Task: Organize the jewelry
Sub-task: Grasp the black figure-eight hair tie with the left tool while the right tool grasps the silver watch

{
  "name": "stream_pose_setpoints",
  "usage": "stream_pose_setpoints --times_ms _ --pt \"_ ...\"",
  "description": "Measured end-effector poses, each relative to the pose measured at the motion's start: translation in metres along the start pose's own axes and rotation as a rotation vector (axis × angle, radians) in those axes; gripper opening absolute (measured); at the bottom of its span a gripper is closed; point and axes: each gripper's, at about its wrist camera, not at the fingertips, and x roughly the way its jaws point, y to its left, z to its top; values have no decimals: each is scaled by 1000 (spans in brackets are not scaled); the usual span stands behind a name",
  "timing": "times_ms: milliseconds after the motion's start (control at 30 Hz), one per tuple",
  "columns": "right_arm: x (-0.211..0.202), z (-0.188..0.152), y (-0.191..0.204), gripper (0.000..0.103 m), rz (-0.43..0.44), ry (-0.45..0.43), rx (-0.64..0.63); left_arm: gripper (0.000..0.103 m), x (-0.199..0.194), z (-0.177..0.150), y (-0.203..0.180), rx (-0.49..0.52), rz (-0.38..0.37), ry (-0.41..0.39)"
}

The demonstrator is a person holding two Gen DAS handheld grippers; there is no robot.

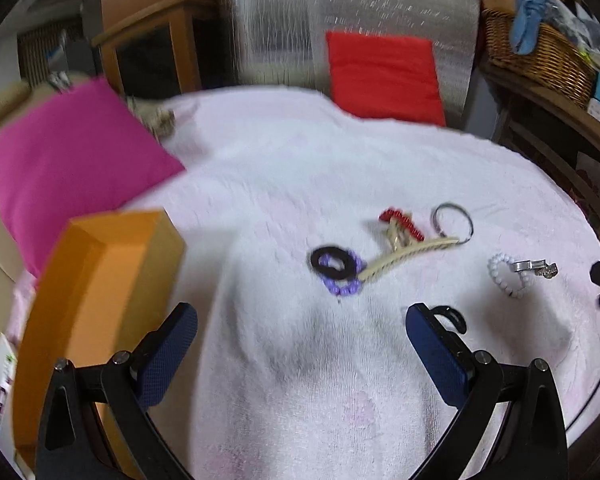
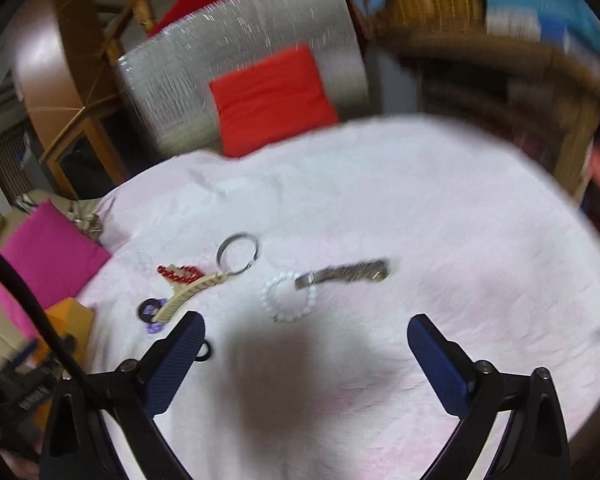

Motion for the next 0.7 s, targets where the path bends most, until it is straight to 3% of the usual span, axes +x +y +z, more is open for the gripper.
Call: stream_pose_setpoints --times_ms 133,233,333,600,667,700 --pt "41 13 -39 87 133 104 277 103 16 0 7 -34 -21 51" --pt "68 18 -55 79 174 151 409 103 20 0 9 -37 -13 60" --pt "91 22 -67 67 158 186 498 103 25 -1 9 -32 -3 76" --pt "112 30 -86 53 115 147 645 103 31 -3 3 2 21 83" --pt "114 30 -87 40 91 143 648 103 31 -4 0 12 17 85" --pt "115 31 -89 28 80 142 649 103 31 -4 -1 16 18 84"
